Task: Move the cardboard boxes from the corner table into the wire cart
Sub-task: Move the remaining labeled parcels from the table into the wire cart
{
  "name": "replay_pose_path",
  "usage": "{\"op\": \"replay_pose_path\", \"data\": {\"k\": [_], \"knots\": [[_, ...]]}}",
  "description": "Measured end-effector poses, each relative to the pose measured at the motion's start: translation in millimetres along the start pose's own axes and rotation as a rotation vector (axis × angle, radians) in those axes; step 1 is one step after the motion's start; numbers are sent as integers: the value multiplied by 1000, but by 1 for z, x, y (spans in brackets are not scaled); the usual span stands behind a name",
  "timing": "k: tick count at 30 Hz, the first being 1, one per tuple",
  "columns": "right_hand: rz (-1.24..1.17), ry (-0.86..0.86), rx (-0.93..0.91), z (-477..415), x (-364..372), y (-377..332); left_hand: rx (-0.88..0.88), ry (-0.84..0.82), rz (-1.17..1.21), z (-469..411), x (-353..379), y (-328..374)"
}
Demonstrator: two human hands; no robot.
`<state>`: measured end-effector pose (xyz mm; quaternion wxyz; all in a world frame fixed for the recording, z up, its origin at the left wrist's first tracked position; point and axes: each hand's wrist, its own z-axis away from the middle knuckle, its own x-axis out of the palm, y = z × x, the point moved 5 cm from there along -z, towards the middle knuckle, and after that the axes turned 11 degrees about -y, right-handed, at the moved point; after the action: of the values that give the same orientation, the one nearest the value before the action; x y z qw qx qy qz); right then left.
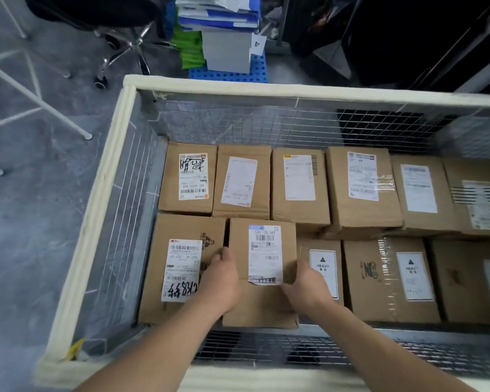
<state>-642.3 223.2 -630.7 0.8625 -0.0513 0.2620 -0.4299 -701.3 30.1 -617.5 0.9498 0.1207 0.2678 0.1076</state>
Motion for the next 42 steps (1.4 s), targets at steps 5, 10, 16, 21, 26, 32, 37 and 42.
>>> {"op": "replay_pose_path", "data": {"k": [5,10,16,21,26,32,37,42], "knots": [[8,-27,5,-6,3,0,-3,19,-73,2,3,2],[-13,-28,-29,1,-4,-7,29,4,-144,13,-1,9],[28,20,-109,35,-27,-23,123,42,-300,42,-27,35],[149,132,-165,88,-70,-43,239,84,-410,79,-66,79],[178,291,-176,160,-128,-50,409,146,-508,131,-107,142],[164,577,-124,269,-209,-36,646,253,-622,210,-146,239],[119,788,-7,370,-268,7,885,313,-732,287,-146,335],[44,951,128,475,-296,75,1105,331,-822,369,-110,417]]}}
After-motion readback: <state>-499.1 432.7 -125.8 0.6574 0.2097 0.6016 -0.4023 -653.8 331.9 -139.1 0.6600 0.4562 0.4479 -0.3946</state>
